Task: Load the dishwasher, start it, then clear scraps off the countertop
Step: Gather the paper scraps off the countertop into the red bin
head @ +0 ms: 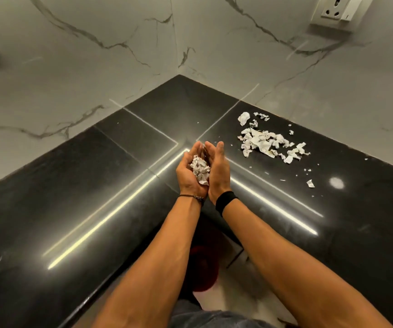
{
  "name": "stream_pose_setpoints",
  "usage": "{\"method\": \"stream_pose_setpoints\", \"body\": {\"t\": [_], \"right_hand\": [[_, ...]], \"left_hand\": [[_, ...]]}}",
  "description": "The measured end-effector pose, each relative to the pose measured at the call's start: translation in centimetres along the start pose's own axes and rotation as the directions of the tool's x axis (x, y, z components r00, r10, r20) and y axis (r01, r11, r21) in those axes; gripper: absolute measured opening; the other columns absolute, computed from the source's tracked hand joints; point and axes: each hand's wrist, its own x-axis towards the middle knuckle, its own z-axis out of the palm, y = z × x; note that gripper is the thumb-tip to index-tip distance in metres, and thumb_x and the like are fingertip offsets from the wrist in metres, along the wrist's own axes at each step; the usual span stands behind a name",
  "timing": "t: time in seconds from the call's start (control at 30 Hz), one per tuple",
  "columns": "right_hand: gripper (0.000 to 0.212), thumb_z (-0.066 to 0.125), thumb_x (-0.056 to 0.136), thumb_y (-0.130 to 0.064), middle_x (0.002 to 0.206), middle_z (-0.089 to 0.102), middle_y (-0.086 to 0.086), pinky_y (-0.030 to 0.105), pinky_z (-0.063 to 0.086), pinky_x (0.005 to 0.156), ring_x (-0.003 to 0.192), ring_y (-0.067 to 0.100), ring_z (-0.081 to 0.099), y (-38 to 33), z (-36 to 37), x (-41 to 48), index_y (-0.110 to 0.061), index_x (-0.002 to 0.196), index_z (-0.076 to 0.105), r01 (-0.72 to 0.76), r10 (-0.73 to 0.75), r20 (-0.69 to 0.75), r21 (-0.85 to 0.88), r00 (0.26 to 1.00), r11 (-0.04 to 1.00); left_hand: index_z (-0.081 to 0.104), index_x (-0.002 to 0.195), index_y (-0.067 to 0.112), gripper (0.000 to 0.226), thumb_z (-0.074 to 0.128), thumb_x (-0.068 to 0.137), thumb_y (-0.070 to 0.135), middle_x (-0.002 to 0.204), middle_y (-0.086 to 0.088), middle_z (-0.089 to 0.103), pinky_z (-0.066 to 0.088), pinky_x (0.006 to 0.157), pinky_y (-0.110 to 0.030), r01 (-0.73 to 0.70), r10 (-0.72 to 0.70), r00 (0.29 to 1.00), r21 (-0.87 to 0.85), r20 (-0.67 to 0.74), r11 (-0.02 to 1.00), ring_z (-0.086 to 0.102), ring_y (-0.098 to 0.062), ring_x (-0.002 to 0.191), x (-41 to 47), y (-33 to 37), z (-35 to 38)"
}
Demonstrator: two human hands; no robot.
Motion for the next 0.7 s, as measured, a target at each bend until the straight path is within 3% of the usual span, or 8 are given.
{"method": "stream_pose_setpoints", "body": {"t": [0.13,0.27,0.37,0.47,0.57,0.7], "right_hand": [[0.048,0.039,0.104,-0.051,0.108,0.074,0.006,0.028,0.057,0.086,0.104,0.018,0.07,0.0,-3.1,-5.6,-0.015,0.107,0.071,-0.033,0.033,0.094,0.002,0.995,0.999],[0.048,0.043,0.103,-0.053,0.105,0.076,0.006,0.031,0.056,0.084,0.101,0.019,0.072,0.5,-5.4,-11.0,-0.017,0.1,0.074,-0.09,0.092,0.109,-0.023,0.99,0.996],[0.043,0.044,0.104,-0.048,0.1,0.076,0.001,0.026,0.055,0.079,0.097,0.014,0.072,0.6,-6.7,-13.8,-0.018,0.1,0.074,-0.144,0.143,0.117,-0.003,0.983,0.99],[0.038,0.045,0.105,-0.041,0.104,0.075,0.001,0.021,0.055,0.075,0.097,0.011,0.072,1.4,-7.5,-15.4,-0.015,0.104,0.072,-0.208,0.203,0.125,0.034,0.971,0.978],[0.032,0.048,0.105,-0.032,0.109,0.074,0.004,0.021,0.055,0.08,0.102,0.013,0.07,3.5,-8.4,-16.9,-0.012,0.107,0.072,-0.259,0.254,0.091,0.049,0.963,0.965],[0.029,0.055,0.102,-0.024,0.116,0.072,0.011,0.033,0.056,0.092,0.11,0.022,0.069,8.4,-9.8,-18.5,-0.004,0.118,0.069,-0.352,0.352,0.022,0.067,0.936,0.934]], "left_hand": [[0.062,0.126,0.0,0.053,0.029,0.109,0.038,0.111,-0.015,0.071,0.06,0.082,-0.035,-0.102,0.102,0.994,-0.008,-0.034,0.995,0.07,-0.025,0.099,-5.4,-2.4,-2.2],[0.059,0.129,-0.003,0.056,0.029,0.109,0.04,0.114,-0.016,0.068,0.057,0.09,-0.036,-0.152,0.15,0.985,-0.022,-0.08,0.988,0.068,-0.026,0.104,-10.8,-4.3,-4.0],[0.059,0.129,-0.002,0.053,0.03,0.109,0.038,0.117,-0.015,0.068,0.056,0.09,-0.035,-0.183,0.182,0.976,-0.004,-0.118,0.983,0.067,-0.026,0.107,-13.6,-5.0,-4.9],[0.06,0.129,-0.002,0.053,0.032,0.108,0.038,0.122,-0.017,0.067,0.051,0.102,-0.038,-0.181,0.177,0.97,-0.007,-0.163,0.984,0.064,-0.028,0.115,-14.9,-5.6,-6.7],[0.059,0.129,-0.004,0.053,0.031,0.108,0.037,0.12,-0.017,0.067,0.046,0.11,-0.04,-0.154,0.155,0.963,0.021,-0.22,0.988,0.061,-0.03,0.118,-16.5,-6.0,-9.1],[0.059,0.129,-0.004,0.052,0.031,0.109,0.035,0.119,-0.017,0.067,0.051,0.101,-0.036,-0.112,0.117,0.927,0.034,-0.356,0.993,0.065,-0.027,0.111,-17.7,-7.1,-13.4]]}}
